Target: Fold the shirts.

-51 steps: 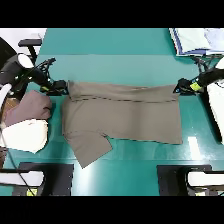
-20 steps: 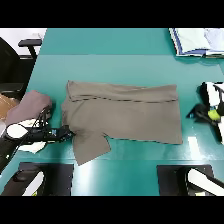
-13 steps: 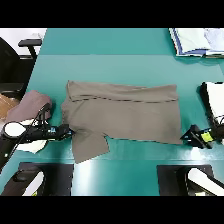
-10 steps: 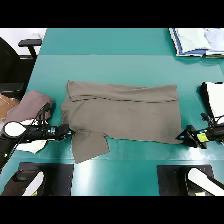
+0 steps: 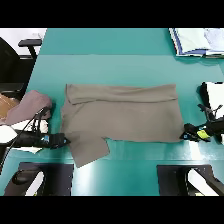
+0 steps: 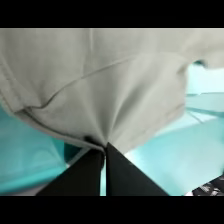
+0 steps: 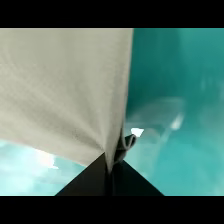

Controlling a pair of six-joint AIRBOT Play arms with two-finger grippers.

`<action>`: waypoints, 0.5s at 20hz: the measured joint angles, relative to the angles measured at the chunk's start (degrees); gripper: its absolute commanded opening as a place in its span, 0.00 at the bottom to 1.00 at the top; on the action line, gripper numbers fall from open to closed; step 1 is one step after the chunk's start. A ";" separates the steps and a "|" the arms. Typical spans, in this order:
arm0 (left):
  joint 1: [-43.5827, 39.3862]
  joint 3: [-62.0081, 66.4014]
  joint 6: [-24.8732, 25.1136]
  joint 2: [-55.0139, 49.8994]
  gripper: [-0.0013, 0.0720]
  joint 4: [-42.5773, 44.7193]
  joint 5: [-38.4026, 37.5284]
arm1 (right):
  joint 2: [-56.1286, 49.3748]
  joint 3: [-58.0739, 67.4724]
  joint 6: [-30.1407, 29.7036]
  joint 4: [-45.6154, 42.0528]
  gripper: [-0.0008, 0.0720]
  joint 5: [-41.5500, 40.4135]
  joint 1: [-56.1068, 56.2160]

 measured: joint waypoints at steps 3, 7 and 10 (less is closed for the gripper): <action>-0.02 1.36 -4.20 6.88 0.06 1.66 -8.96 | 7.58 0.57 1.05 -5.42 0.03 4.87 0.13; -0.02 6.25 -5.35 5.01 0.06 2.45 -6.91 | 10.82 4.81 2.29 -6.60 0.03 6.40 1.25; -0.02 11.63 -1.73 -4.66 0.06 2.58 -0.39 | 5.22 11.26 2.62 -5.62 0.03 2.69 4.87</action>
